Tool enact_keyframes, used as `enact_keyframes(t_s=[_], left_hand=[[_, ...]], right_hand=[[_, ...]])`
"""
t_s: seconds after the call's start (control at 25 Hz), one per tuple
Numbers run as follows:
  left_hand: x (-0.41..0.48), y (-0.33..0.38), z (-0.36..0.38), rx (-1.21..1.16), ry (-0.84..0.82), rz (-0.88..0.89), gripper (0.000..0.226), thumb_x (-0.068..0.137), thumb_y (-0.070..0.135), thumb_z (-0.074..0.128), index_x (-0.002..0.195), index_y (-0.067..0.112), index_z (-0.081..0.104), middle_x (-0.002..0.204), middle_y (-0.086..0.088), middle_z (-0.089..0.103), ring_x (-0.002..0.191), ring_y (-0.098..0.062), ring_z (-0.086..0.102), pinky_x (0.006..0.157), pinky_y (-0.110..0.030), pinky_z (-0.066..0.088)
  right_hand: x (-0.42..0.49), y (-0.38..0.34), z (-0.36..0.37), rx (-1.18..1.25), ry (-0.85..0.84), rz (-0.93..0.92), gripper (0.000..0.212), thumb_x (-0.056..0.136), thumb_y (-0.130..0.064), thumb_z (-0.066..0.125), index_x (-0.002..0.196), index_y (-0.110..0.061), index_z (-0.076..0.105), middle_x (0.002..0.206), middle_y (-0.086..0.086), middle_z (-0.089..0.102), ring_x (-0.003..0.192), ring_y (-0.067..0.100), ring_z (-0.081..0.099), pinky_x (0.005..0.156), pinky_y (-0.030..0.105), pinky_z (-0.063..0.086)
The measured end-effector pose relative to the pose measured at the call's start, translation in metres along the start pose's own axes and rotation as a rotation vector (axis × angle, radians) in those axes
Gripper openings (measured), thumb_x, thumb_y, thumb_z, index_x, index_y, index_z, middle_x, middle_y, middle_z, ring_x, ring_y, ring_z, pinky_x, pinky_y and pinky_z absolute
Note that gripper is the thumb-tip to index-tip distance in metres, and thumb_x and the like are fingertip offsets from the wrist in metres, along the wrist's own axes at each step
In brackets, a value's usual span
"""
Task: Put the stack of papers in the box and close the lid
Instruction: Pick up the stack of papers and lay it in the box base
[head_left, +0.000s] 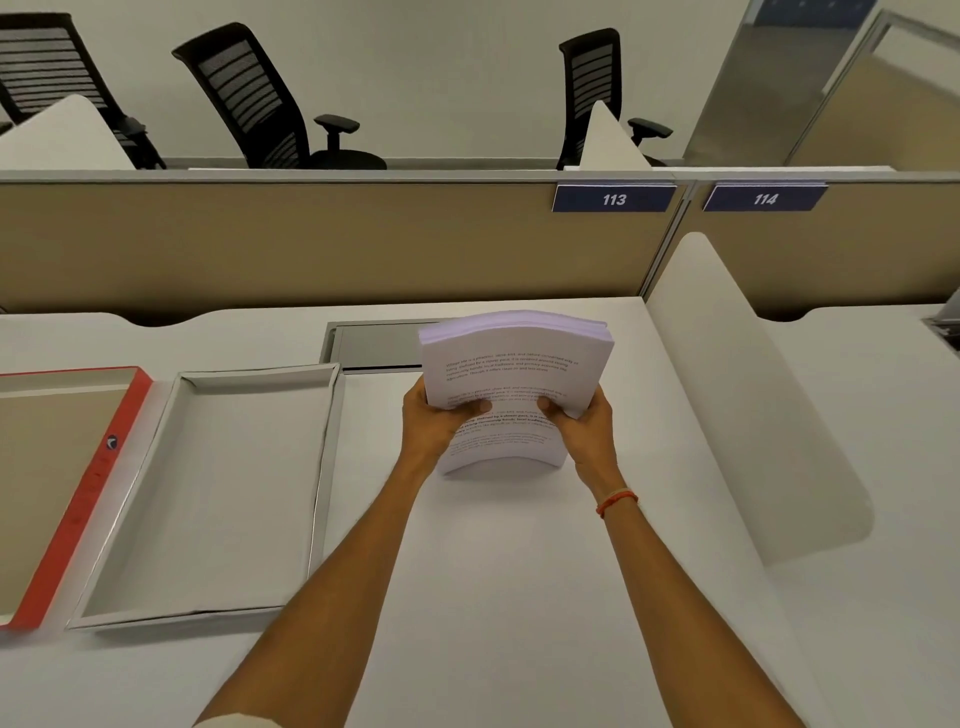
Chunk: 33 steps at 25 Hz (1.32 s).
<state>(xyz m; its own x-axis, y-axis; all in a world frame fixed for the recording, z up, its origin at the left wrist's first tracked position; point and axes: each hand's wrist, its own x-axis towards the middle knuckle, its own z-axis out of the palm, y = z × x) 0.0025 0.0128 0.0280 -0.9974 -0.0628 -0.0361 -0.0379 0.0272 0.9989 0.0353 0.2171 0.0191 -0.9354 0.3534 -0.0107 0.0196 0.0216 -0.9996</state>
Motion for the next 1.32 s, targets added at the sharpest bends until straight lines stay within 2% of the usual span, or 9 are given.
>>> enact_keyframes(t_s=[0.24, 0.32, 0.4, 0.52, 0.68, 0.88, 1.04, 1.16, 1.32], left_hand=[[-0.001, -0.007, -0.004, -0.004, -0.054, -0.004, 0.065, 0.066, 0.018, 0.087, 0.124, 0.023, 0.058, 0.107, 0.012, 0.068, 0.093, -0.013, 0.068, 0.070, -0.015, 0.056], [0.000, -0.010, -0.006, 0.002, -0.066, -0.004, 0.069, 0.066, 0.021, 0.087, 0.127, 0.025, 0.054, 0.114, 0.007, 0.067, 0.098, -0.016, 0.067, 0.074, -0.020, 0.057], [0.001, -0.013, -0.008, 0.007, -0.080, -0.011, 0.071, 0.066, 0.024, 0.086, 0.128, 0.026, 0.052, 0.118, 0.004, 0.066, 0.102, -0.019, 0.066, 0.079, -0.026, 0.057], [0.004, -0.014, -0.009, 0.019, -0.084, -0.027, 0.069, 0.069, 0.026, 0.084, 0.128, 0.028, 0.050, 0.117, 0.008, 0.064, 0.101, -0.016, 0.065, 0.079, -0.025, 0.056], [0.007, -0.014, -0.006, 0.025, -0.076, -0.037, 0.056, 0.079, 0.026, 0.077, 0.127, 0.031, 0.049, 0.113, 0.014, 0.062, 0.099, -0.012, 0.064, 0.075, -0.021, 0.054], [0.010, -0.013, -0.003, 0.024, -0.026, -0.037, 0.049, 0.084, 0.025, 0.072, 0.128, 0.026, 0.050, 0.115, 0.008, 0.063, 0.099, -0.014, 0.065, 0.076, -0.023, 0.056], [0.013, -0.007, -0.003, 0.033, 0.001, -0.047, 0.049, 0.083, 0.025, 0.073, 0.126, 0.023, 0.052, 0.112, 0.009, 0.064, 0.095, -0.011, 0.066, 0.069, -0.018, 0.058], [0.019, 0.001, -0.009, 0.074, -0.010, -0.060, 0.049, 0.081, 0.030, 0.074, 0.123, 0.020, 0.050, 0.111, 0.003, 0.065, 0.093, -0.016, 0.069, 0.069, -0.024, 0.061], [0.026, 0.018, -0.016, 0.144, 0.009, -0.116, 0.052, 0.081, 0.031, 0.074, 0.122, 0.019, 0.045, 0.114, -0.001, 0.062, 0.093, -0.020, 0.068, 0.069, -0.028, 0.059]], right_hand=[[-0.001, 0.001, -0.003, 0.031, -0.063, 0.017, 0.064, 0.069, -0.015, 0.086, 0.124, -0.017, 0.053, 0.117, 0.005, 0.066, 0.111, 0.024, 0.064, 0.086, 0.045, 0.059], [0.001, 0.001, -0.004, 0.028, -0.083, 0.012, 0.066, 0.069, -0.015, 0.086, 0.125, -0.019, 0.052, 0.117, 0.003, 0.066, 0.111, 0.022, 0.063, 0.086, 0.043, 0.059], [0.002, 0.001, -0.005, 0.021, -0.093, 0.006, 0.065, 0.070, -0.016, 0.086, 0.125, -0.022, 0.052, 0.116, 0.000, 0.065, 0.109, 0.019, 0.064, 0.086, 0.038, 0.060], [0.003, 0.003, -0.004, 0.009, -0.088, -0.005, 0.060, 0.074, -0.021, 0.083, 0.125, -0.026, 0.052, 0.116, -0.003, 0.065, 0.109, 0.019, 0.063, 0.084, 0.031, 0.059], [0.008, 0.006, 0.003, 0.011, -0.074, 0.009, 0.051, 0.083, -0.027, 0.074, 0.128, -0.025, 0.051, 0.120, 0.001, 0.064, 0.109, 0.021, 0.065, 0.086, 0.038, 0.059], [0.012, 0.003, 0.010, -0.014, -0.052, 0.004, 0.047, 0.085, -0.029, 0.071, 0.127, -0.026, 0.050, 0.117, -0.003, 0.064, 0.104, 0.019, 0.066, 0.079, 0.031, 0.061], [0.014, -0.004, 0.013, -0.027, -0.050, 0.013, 0.049, 0.085, -0.029, 0.071, 0.128, -0.023, 0.048, 0.114, -0.008, 0.064, 0.102, 0.016, 0.066, 0.070, 0.019, 0.060], [0.014, -0.008, 0.015, -0.057, -0.054, 0.041, 0.051, 0.084, -0.034, 0.072, 0.127, -0.023, 0.047, 0.110, -0.011, 0.064, 0.096, 0.017, 0.069, 0.063, 0.019, 0.059], [0.014, -0.023, 0.025, -0.100, -0.044, 0.079, 0.054, 0.083, -0.035, 0.073, 0.127, -0.019, 0.047, 0.113, -0.002, 0.064, 0.091, 0.014, 0.069, 0.057, 0.017, 0.058]])
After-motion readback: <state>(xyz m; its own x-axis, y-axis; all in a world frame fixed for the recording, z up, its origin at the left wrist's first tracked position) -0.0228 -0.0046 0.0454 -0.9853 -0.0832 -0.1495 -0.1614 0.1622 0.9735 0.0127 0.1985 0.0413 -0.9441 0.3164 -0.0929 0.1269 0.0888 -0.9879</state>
